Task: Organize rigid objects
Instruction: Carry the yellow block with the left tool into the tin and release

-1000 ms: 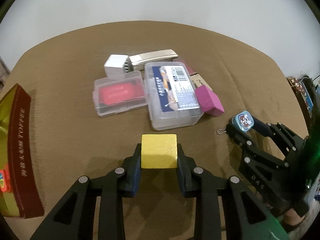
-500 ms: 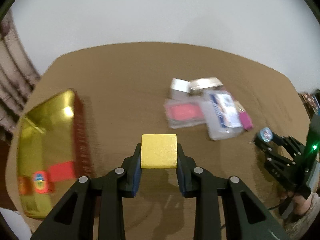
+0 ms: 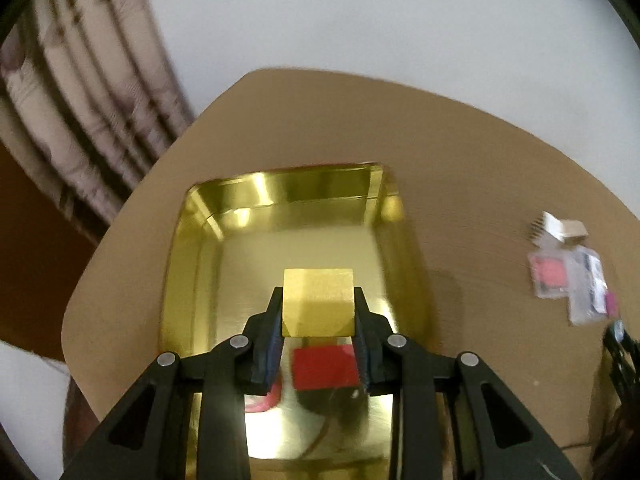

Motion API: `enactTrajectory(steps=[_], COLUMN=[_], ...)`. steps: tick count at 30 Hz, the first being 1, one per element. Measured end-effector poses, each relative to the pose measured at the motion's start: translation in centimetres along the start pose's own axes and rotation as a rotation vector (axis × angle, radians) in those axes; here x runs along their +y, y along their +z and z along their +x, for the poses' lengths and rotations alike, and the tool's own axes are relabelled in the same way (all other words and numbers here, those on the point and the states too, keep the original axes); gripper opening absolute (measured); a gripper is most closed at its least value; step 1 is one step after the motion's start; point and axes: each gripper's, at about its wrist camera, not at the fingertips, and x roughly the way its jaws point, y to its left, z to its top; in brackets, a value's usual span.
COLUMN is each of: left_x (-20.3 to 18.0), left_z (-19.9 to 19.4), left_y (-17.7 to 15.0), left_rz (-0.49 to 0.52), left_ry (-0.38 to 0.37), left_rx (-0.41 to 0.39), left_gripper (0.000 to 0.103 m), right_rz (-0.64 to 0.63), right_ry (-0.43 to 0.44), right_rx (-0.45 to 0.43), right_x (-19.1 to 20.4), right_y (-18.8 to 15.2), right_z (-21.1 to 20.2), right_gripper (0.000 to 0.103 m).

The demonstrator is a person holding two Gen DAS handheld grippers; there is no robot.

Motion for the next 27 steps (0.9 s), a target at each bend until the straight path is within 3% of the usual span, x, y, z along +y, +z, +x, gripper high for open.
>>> enactTrajectory(steps=[11,27], left_x=[3.4,4.0], left_z=[6.6,6.7], left_y=[0.6,0.0], left_rz=[-0.066,-0.083], left_ry=[0.024,0.024], left_rx=[0.118,0.114], left_gripper=[0.027,0.03], right_rz=[-0.001,-0.002], right_ry=[0.0,-0.003], right_rx=[0.0,0.0], right_x=[0.0,0.0], right_y=[0.1,0.1], right_z=[0.0,0.1], right_gripper=[0.043,0.043])
